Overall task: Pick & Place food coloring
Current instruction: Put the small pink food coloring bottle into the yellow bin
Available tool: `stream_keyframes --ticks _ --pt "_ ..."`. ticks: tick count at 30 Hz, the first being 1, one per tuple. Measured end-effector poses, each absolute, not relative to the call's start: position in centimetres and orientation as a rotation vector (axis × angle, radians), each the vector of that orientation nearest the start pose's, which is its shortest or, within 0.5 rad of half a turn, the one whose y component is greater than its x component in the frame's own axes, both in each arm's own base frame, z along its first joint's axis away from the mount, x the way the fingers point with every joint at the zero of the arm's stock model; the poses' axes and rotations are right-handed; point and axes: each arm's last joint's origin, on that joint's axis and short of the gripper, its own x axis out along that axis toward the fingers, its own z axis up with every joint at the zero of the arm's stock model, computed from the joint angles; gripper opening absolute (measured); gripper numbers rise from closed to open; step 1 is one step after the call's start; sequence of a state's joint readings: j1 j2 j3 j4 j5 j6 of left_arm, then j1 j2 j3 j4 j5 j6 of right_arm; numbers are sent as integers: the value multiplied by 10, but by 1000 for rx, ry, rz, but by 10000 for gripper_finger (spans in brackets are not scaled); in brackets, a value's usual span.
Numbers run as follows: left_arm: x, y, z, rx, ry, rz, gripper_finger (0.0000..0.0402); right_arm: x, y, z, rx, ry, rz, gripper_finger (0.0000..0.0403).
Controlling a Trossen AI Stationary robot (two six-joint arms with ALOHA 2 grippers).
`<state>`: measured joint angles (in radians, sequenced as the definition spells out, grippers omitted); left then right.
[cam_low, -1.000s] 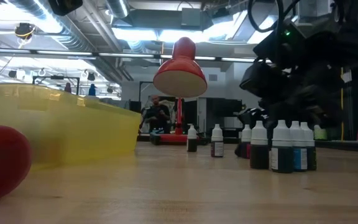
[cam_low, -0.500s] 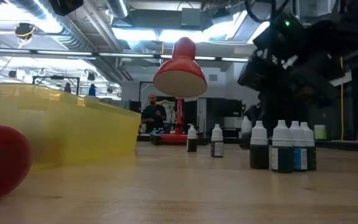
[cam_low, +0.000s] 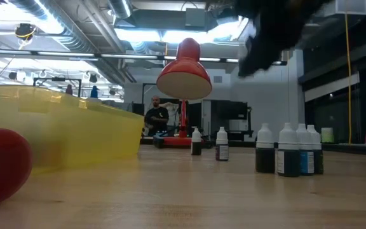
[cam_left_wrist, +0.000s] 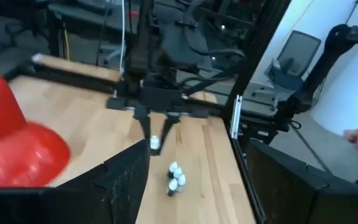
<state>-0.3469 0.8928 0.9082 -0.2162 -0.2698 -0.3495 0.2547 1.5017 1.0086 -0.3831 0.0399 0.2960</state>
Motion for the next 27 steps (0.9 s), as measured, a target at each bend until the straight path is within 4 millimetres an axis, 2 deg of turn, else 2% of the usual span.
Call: stream_keyframes --ticks 7,14,18,22,27 --pt "176 -48 385 -186 261 -3 267 306 93 305 114 803 -15 68" --pt "181 -44 406 -157 314 30 259 312 91 368 171 615 -119 71" --pt "188 -45 418 -90 320 41 252 325 88 385 161 564 -140 68" --pt "197 -47 428 -23 340 42 243 346 87 391 173 548 -152 72" --pt "211 -52 430 26 405 19 237 374 91 394 153 531 -146 70"
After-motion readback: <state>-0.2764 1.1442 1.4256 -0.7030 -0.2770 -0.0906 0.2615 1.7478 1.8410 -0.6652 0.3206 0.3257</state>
